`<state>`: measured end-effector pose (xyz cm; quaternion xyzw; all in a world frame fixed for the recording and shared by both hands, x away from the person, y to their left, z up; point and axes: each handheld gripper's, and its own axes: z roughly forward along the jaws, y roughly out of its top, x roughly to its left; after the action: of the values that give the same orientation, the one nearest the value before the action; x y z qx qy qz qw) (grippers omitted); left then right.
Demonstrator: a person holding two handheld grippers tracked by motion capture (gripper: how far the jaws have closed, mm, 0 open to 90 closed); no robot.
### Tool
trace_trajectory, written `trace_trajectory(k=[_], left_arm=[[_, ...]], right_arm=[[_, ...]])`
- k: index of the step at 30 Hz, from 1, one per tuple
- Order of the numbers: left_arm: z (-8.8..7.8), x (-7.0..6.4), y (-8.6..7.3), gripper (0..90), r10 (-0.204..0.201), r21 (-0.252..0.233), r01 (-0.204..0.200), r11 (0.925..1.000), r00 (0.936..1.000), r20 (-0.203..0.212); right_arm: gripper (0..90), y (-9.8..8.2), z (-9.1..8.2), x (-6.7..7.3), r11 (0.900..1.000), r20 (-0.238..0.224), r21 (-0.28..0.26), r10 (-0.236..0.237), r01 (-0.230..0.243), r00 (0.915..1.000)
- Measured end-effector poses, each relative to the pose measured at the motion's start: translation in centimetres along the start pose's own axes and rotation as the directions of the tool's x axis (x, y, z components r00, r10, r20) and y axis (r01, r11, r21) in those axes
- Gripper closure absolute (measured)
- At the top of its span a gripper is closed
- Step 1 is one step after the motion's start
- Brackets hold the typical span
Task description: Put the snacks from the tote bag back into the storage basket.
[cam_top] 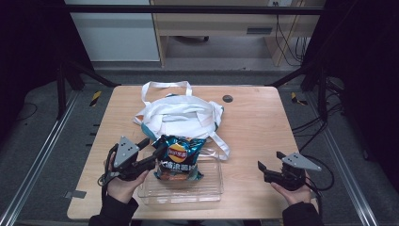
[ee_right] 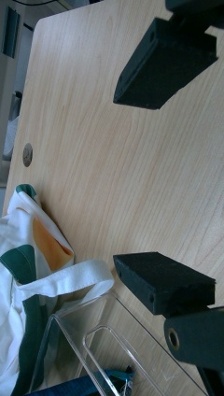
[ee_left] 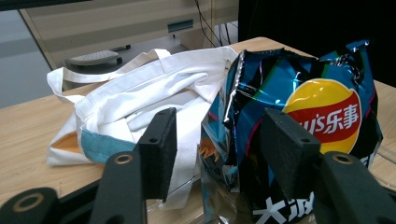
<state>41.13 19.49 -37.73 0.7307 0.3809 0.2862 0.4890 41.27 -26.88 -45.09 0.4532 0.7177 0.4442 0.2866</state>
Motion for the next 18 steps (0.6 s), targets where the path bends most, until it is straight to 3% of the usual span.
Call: trace_trajectory(k=[5,18], left_arm=[[-0.4,0.2,-0.4,40.2,0.005,0.005,-0.005,1.0000,1.0000,0.008],[-1.9,2.3,-3.1,33.1,-0.001,0.034,0.001,0.9994,0.9999,0.014]], right_arm=[[18.8,0.0,0.0,0.0,1.000,0.001,-0.005,0.001,-0.001,1.0000],[18.6,0.0,0.0,0.0,1.000,0.002,0.000,0.000,0.000,1.0000]])
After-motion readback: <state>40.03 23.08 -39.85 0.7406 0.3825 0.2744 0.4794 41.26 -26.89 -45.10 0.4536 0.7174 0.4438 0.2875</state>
